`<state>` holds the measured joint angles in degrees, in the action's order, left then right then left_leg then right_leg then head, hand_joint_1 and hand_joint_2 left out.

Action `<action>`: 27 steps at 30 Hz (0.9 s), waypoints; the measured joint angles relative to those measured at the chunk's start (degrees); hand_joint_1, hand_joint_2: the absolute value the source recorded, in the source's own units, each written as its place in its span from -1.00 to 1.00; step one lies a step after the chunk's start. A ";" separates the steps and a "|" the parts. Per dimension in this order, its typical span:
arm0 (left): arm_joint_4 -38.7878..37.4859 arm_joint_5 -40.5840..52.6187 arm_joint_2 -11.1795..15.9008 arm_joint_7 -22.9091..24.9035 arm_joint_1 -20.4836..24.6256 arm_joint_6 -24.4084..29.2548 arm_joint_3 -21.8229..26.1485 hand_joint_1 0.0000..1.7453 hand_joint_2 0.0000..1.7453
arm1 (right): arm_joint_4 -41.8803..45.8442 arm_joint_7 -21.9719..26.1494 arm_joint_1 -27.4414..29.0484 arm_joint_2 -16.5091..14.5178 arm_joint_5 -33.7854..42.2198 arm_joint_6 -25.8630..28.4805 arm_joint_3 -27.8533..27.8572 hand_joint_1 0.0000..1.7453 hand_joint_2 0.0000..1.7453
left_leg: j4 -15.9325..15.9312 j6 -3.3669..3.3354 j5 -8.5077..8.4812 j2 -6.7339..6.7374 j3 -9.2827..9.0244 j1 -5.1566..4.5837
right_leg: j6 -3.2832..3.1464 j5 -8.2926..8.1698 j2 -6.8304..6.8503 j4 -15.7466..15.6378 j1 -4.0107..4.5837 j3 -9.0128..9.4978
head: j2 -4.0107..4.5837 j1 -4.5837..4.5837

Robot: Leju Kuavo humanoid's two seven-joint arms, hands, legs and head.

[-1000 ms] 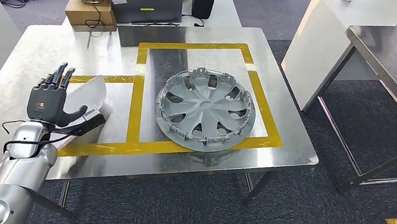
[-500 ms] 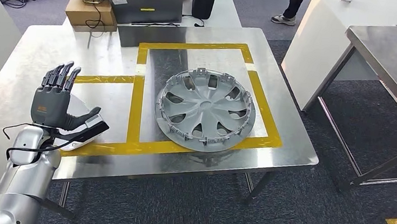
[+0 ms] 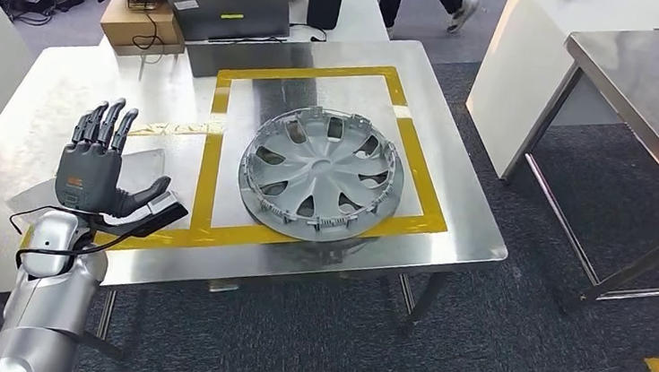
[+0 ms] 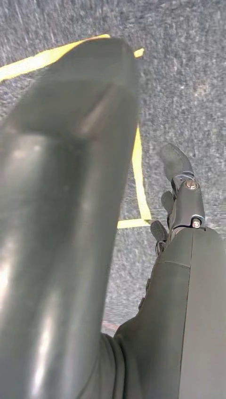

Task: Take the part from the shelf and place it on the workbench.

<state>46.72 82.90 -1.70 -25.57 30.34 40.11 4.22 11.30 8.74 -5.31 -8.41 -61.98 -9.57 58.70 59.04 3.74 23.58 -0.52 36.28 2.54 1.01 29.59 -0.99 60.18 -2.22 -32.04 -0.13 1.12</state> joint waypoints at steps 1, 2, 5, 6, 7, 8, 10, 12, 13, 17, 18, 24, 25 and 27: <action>0.13 -0.06 0.07 0.07 -0.05 0.00 -0.01 -1.00 -1.00 | 0.00 0.01 -0.10 0.02 -0.12 -0.01 -0.16 -1.00 -1.00 | 0.44 0.27 0.58 0.08 0.40 0.10 | -0.67 -0.35 0.09 0.11 0.05 -0.40 | 0.00 -0.06; 0.28 -0.13 0.13 0.04 -0.09 0.00 -0.02 -1.00 -1.00 | 0.00 0.01 -0.20 0.03 -0.21 -0.03 -0.29 -1.00 -1.00 | 1.96 0.35 2.05 0.19 1.12 0.15 | -1.28 -0.78 0.18 0.07 0.13 -0.84 | 0.00 -0.12; 0.84 -0.06 0.24 -0.01 -0.14 0.01 -0.03 -1.00 -1.00 | 0.00 0.00 -0.33 0.05 -0.33 -0.10 -0.48 -1.00 -1.00 | 12.33 0.03 9.17 0.38 4.67 -0.30 | -2.33 -2.10 0.36 0.04 0.73 -2.42 | 0.00 -0.40; 0.91 -0.02 0.24 0.03 -0.18 0.01 -0.03 -1.00 -1.00 | 0.00 0.01 -0.34 0.05 -0.33 -0.12 -0.49 -1.00 -1.00 | 15.15 -0.18 10.40 0.38 5.25 -0.53 | -2.49 -2.51 0.42 0.06 1.02 -2.95 | 0.00 -0.43; 0.92 0.01 0.23 0.10 -0.21 0.00 -0.03 -1.00 -1.00 | 0.00 0.01 -0.36 0.06 -0.33 -0.14 -0.49 -1.00 -1.00 | 16.13 -0.51 10.57 0.38 4.92 -0.77 | -2.60 -2.91 0.46 0.07 1.31 -3.47 | 0.00 -0.43; 0.93 0.01 0.23 0.20 -0.19 -0.01 -0.03 -1.00 -1.00 | 0.00 0.02 -0.41 0.06 -0.33 -0.15 -0.50 -1.00 -1.00 | 14.95 -0.98 9.83 0.37 3.49 -1.04 | -2.67 -3.32 0.49 0.08 1.59 -3.97 | 0.00 -0.43; 0.98 0.01 0.24 0.49 0.11 0.01 -0.03 -1.00 -1.00 | 0.00 0.02 -0.57 0.03 -0.34 -0.18 -0.51 -1.00 -1.00 | 7.70 -2.34 7.86 0.35 -1.70 -1.79 | -2.63 -4.11 0.48 0.09 2.00 -4.77 | 0.00 -0.42; 1.07 0.00 0.25 0.74 0.53 0.03 -0.07 -1.00 -1.00 | 0.00 0.02 -0.74 0.01 -0.36 -0.25 -0.58 -1.00 -1.00 | 1.82 -3.17 6.86 0.47 -5.51 -2.49 | -2.22 -4.85 0.48 0.03 2.15 -5.14 | 0.00 -0.40; 1.11 -0.04 0.29 0.80 0.69 0.04 -0.09 -1.00 -1.00 | 0.00 0.01 -0.83 0.01 -0.37 -0.29 -0.64 -1.00 -1.00 | 0.64 -3.37 6.83 0.51 -6.04 -2.76 | -1.89 -5.21 0.50 -0.06 2.10 -5.19 | 0.00 -0.44; 1.10 -0.42 0.38 0.84 0.80 0.05 -0.10 -1.00 -1.00 | 0.00 -0.09 -0.99 0.07 -0.51 -0.33 -0.85 -1.00 -1.00 | -0.47 -4.56 4.85 0.70 -5.21 -2.55 | -0.50 -4.14 0.53 0.84 1.92 -5.92 | 0.00 -0.47; 1.10 -0.49 0.36 0.85 0.77 0.06 -0.10 -1.00 -1.00 | 0.00 -0.14 -1.02 0.08 -0.55 -0.33 -0.87 -1.00 -1.00 | -0.68 -4.88 4.16 0.77 -4.73 -2.37 | -0.21 -1.94 0.55 2.91 1.87 -6.70 | 0.00 -0.39; 1.13 -0.55 0.36 1.22 -0.46 0.06 -0.07 -1.00 -1.00 | 0.00 -0.43 -1.12 0.14 -0.62 -0.28 -0.89 -1.00 -1.00 | -0.15 -4.84 1.04 0.85 -0.33 -2.28 | 0.65 2.51 0.62 12.21 1.52 -6.24 | 0.00 -0.25; 1.20 -0.55 0.37 1.23 -0.64 0.05 -0.07 -1.00 -1.00 | 0.00 -0.44 -1.19 0.16 -0.62 -0.25 -0.89 -1.00 -1.00 | 0.10 -4.62 0.66 0.86 0.29 -2.24 | 0.59 1.36 0.66 8.55 1.49 -3.48 | 0.00 -0.24; 1.52 -0.52 0.42 1.25 -0.82 0.06 -0.07 -1.00 -1.00 | 0.00 -0.46 -1.37 0.19 -0.60 -0.22 -0.89 -1.00 -1.00 | 0.53 -3.97 -0.04 0.87 1.18 -2.30 | -0.06 0.92 0.62 1.47 1.71 1.17 | 0.01 -0.28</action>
<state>48.24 82.38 -1.29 -24.32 29.52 40.17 4.15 11.30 8.28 -6.68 -8.22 -62.58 -9.79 57.81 59.57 -0.23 23.54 0.35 37.45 0.24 0.95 30.52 -0.37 61.65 -0.51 -30.87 -0.13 0.84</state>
